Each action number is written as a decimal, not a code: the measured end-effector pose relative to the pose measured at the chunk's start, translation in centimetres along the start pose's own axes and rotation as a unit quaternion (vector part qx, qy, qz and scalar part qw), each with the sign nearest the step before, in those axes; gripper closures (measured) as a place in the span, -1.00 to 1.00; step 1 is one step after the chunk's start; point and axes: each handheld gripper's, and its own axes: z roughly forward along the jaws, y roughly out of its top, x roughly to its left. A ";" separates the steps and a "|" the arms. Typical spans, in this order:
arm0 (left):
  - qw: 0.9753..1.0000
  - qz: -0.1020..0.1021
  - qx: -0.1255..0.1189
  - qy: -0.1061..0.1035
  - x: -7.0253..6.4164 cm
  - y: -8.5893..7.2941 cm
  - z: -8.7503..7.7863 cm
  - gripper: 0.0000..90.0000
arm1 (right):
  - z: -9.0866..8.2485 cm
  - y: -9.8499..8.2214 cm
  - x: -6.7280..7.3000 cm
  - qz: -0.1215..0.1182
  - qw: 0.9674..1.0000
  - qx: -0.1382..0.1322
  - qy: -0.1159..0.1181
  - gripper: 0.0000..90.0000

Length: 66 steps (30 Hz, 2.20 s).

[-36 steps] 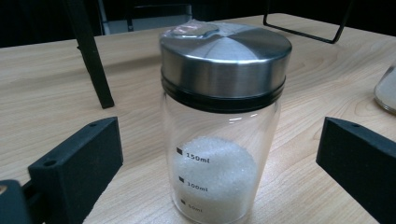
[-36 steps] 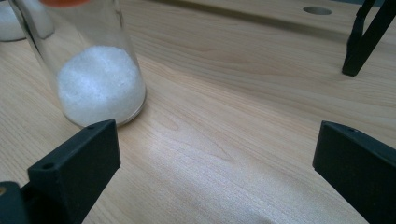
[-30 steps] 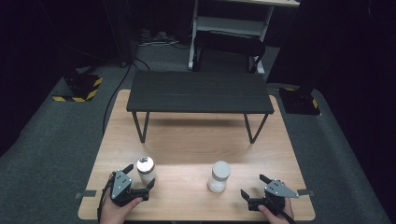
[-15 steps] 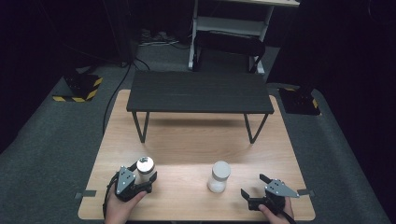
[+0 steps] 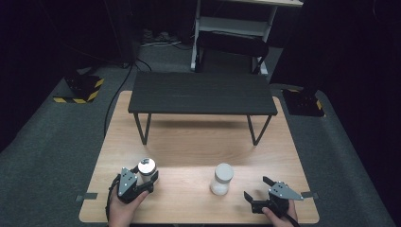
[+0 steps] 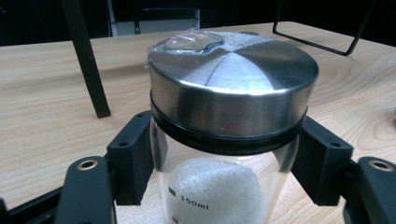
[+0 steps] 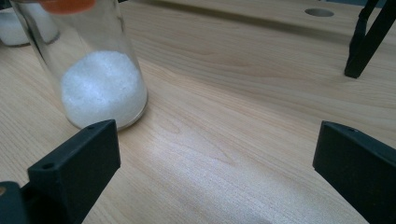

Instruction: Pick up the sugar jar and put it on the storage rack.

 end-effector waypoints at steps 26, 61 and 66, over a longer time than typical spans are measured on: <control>0.998 0.007 -0.054 -0.018 -3.0 5.9 1.2 -0.31 | 0.0 0.0 -0.1 0.000 1.000 0.000 0.004 -1.00; 0.994 0.021 -0.104 -0.007 -5.6 15.6 4.8 -0.31 | 0.0 0.0 -0.2 -0.004 1.000 -0.001 0.008 -1.00; 0.993 0.028 -0.112 0.001 -5.9 17.0 5.5 -0.31 | 0.0 0.0 -0.2 -0.003 1.000 -0.001 0.008 -1.00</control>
